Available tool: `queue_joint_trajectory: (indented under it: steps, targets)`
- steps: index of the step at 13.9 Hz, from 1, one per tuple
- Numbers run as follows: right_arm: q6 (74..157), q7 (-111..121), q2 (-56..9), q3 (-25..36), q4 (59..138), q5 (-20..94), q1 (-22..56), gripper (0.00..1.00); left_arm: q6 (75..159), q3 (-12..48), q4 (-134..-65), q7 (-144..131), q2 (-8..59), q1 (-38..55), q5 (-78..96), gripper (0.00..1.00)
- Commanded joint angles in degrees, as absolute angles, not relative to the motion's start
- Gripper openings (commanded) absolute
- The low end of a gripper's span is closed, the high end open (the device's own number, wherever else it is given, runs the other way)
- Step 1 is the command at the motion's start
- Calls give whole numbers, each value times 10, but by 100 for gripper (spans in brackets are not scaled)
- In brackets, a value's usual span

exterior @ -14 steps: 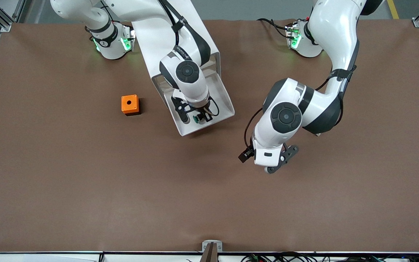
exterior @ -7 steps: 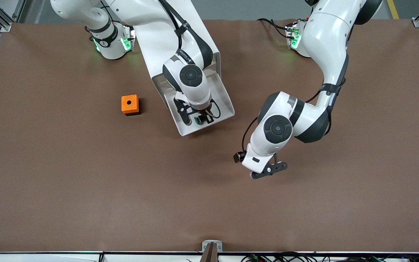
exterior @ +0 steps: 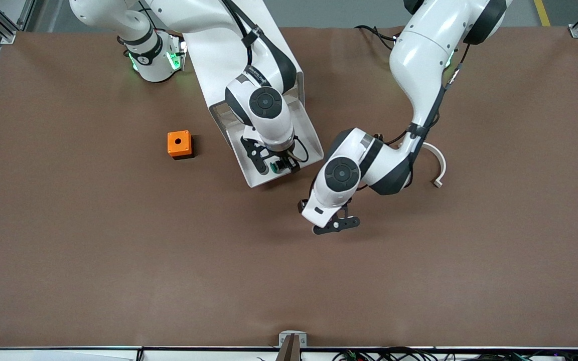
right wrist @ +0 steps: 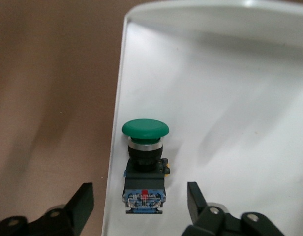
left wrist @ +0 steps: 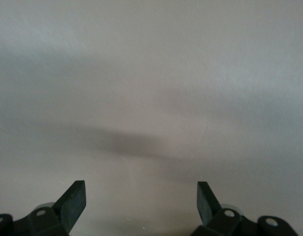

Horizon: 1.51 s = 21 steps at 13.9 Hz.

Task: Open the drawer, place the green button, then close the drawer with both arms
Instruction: 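Push the drawer shut with the left gripper while the right gripper withdraws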

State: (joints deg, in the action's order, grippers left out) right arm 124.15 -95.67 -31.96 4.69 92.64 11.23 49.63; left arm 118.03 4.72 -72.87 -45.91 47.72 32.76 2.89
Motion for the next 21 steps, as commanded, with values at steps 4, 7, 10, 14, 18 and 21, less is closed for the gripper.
queue_joint_trajectory:
  steps: [4, 7, 10, 14, 18, 21]
  targets:
    - [1084, -670, -280, 53, 866, 119, 418, 100, 1186, 48, -743, -482, 475, 340, 85, 99]
    - [1017, -521, -238, 58, 866, 94, 354, 100, 1186, 48, -749, -493, 475, 366, 114, 99]
    - [963, -384, -202, 61, 866, 59, 288, 100, 1186, 48, -750, -505, 478, 374, 113, 99]
    - [904, -239, -161, 62, 866, 29, 198, 100, 1186, 48, -752, -507, 481, 397, 115, 99]
    - [861, -84, -132, 62, 858, 24, 100, 100, 1186, 48, -756, -524, 481, 422, 118, 99]
    - [828, 2, -132, 62, 825, 12, 38, 100, 1184, 49, -758, -554, 480, 447, 118, 99]
